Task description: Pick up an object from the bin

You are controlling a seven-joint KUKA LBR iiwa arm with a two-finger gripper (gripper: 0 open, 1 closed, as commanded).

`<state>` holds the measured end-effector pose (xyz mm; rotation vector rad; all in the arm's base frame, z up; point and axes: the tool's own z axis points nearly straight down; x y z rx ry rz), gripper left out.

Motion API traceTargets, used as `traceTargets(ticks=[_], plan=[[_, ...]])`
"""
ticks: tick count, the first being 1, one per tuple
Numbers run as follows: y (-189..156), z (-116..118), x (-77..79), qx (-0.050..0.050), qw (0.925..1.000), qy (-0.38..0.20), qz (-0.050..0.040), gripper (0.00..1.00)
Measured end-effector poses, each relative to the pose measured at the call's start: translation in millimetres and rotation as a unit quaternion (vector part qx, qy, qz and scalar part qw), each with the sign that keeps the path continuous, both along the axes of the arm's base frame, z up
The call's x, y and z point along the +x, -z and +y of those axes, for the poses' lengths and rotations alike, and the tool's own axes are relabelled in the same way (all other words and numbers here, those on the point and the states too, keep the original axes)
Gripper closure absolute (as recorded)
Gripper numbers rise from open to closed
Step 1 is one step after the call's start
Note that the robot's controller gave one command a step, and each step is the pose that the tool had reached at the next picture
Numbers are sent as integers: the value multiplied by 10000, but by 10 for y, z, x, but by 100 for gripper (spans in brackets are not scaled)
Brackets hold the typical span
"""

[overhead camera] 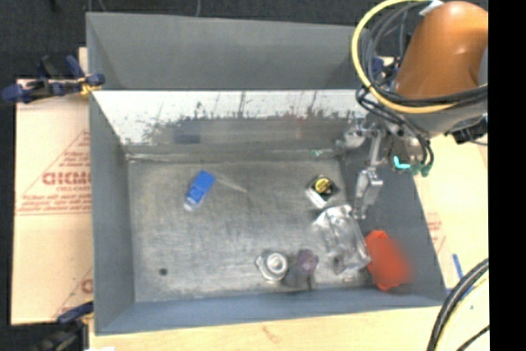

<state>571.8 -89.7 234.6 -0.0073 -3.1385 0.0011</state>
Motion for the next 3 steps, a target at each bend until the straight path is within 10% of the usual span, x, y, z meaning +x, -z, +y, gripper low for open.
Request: traceTargets(ticks=[1, 2, 3], plan=[[1281, -372, -428, 12, 9987, 511, -21, 0], [1612, -37, -792, 3, 9790, 2037, -108, 0], [1576, -60, -755, -6, 9791, 2029, -167, 100]])
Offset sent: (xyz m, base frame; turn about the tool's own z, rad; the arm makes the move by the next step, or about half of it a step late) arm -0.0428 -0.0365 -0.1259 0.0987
